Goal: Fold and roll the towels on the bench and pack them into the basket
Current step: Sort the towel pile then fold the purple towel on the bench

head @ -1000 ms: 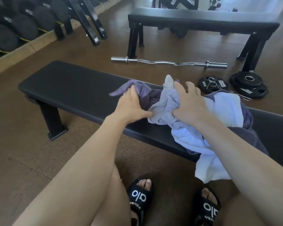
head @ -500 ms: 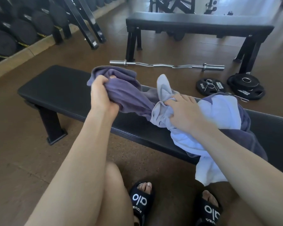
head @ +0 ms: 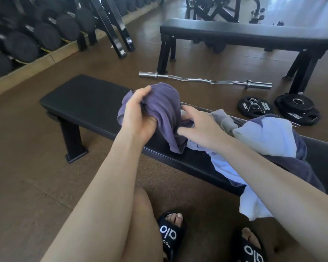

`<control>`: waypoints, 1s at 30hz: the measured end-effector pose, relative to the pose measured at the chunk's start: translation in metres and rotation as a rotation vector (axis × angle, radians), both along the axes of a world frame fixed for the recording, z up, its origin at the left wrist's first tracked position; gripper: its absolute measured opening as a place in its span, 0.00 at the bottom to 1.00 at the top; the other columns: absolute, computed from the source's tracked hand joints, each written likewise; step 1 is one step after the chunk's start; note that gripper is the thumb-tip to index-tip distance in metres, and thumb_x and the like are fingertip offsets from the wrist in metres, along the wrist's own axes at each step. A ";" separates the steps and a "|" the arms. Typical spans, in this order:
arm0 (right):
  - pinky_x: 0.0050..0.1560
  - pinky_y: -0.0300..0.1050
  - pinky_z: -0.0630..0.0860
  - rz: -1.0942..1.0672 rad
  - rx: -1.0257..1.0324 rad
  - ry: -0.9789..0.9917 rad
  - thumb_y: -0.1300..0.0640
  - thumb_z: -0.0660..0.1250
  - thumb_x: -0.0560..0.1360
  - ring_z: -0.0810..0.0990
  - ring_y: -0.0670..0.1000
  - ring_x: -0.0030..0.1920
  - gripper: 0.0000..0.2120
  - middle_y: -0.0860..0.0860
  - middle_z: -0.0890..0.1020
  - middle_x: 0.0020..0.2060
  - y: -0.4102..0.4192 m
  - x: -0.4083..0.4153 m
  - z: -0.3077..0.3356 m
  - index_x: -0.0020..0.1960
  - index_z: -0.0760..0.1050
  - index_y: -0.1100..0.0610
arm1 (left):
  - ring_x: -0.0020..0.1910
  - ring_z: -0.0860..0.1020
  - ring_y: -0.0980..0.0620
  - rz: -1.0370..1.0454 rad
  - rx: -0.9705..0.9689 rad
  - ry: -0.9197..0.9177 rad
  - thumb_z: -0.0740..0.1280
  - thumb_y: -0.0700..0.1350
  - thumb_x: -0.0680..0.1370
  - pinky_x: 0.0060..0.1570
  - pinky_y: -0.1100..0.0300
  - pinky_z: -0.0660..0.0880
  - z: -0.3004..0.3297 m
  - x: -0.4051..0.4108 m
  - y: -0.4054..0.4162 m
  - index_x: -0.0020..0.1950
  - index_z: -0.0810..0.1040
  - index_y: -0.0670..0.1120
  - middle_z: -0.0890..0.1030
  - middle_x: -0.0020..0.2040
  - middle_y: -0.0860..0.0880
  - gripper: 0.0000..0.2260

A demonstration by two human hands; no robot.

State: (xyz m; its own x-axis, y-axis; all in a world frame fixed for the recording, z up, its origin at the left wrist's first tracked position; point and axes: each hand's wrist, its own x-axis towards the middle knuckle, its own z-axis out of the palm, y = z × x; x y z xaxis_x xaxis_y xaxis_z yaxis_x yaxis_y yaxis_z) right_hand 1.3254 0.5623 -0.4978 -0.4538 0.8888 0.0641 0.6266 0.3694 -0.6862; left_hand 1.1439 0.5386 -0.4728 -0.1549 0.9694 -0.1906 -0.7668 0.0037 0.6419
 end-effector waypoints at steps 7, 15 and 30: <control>0.41 0.46 0.73 -0.029 -0.112 0.284 0.63 0.69 0.73 0.76 0.46 0.36 0.06 0.48 0.78 0.32 0.017 -0.027 0.014 0.39 0.76 0.56 | 0.60 0.82 0.40 -0.097 -0.051 0.376 0.71 0.44 0.74 0.60 0.48 0.77 -0.008 -0.007 -0.005 0.67 0.77 0.41 0.82 0.62 0.40 0.21; 0.50 0.46 0.73 -0.149 0.031 0.397 0.57 0.65 0.79 0.81 0.53 0.50 0.04 0.50 0.82 0.44 0.033 -0.060 0.043 0.51 0.76 0.58 | 0.52 0.83 0.48 0.011 -0.156 0.526 0.68 0.46 0.80 0.49 0.54 0.79 -0.016 -0.014 -0.003 0.65 0.78 0.40 0.85 0.52 0.45 0.16; 0.48 0.43 0.72 -0.326 0.568 0.315 0.56 0.67 0.74 0.74 0.50 0.50 0.11 0.51 0.76 0.49 0.034 -0.082 0.069 0.54 0.72 0.57 | 0.50 0.85 0.49 0.353 -0.087 0.340 0.64 0.55 0.82 0.55 0.51 0.81 0.042 -0.027 0.005 0.56 0.81 0.45 0.87 0.50 0.46 0.15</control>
State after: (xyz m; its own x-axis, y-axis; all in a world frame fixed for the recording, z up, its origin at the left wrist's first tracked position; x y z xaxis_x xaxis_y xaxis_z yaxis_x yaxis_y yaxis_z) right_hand 1.2436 0.5967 -0.4291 -0.0553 0.7663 0.6401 0.5702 0.5505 -0.6098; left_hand 1.1164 0.5433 -0.4311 -0.5381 0.8294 -0.1499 -0.4781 -0.1538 0.8647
